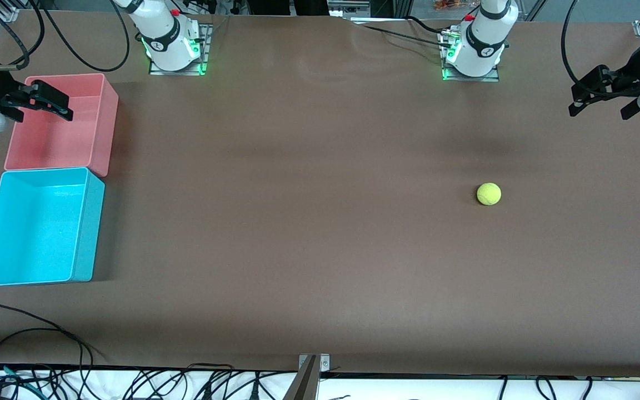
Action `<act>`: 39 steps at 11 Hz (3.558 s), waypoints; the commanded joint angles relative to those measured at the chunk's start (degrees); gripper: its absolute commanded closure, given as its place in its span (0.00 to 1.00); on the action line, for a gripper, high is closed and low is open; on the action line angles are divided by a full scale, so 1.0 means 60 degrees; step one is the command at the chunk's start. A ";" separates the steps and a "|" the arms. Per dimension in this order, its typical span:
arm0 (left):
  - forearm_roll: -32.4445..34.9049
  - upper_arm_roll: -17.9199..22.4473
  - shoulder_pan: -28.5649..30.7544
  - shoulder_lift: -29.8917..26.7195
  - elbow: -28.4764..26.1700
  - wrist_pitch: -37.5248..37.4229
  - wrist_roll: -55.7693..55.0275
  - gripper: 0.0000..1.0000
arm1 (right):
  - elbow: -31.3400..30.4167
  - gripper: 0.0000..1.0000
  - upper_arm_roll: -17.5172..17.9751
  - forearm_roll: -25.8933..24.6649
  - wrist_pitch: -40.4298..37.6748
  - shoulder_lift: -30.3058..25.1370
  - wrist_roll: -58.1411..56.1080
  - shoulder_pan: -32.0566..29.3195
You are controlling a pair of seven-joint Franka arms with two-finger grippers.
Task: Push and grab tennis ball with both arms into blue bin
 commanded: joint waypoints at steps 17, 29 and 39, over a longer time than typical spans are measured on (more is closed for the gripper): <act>-0.0142 -0.0002 -0.0079 0.0166 0.0370 -0.0197 -0.0074 0.00 | 0.0498 0.00 -0.0758 0.0066 -0.0336 0.0014 -0.0042 -0.0066; -0.0142 -0.0017 -0.0079 0.0180 0.0385 -0.0197 -0.0074 0.00 | 0.0498 0.00 -0.0728 -0.0007 -0.0438 0.0014 -0.0056 -0.0051; -0.0113 -0.0002 -0.0064 0.0180 0.0385 -0.0197 -0.0074 0.00 | 0.0498 0.00 -0.0757 -0.0036 -0.0556 0.0014 -0.0056 -0.0051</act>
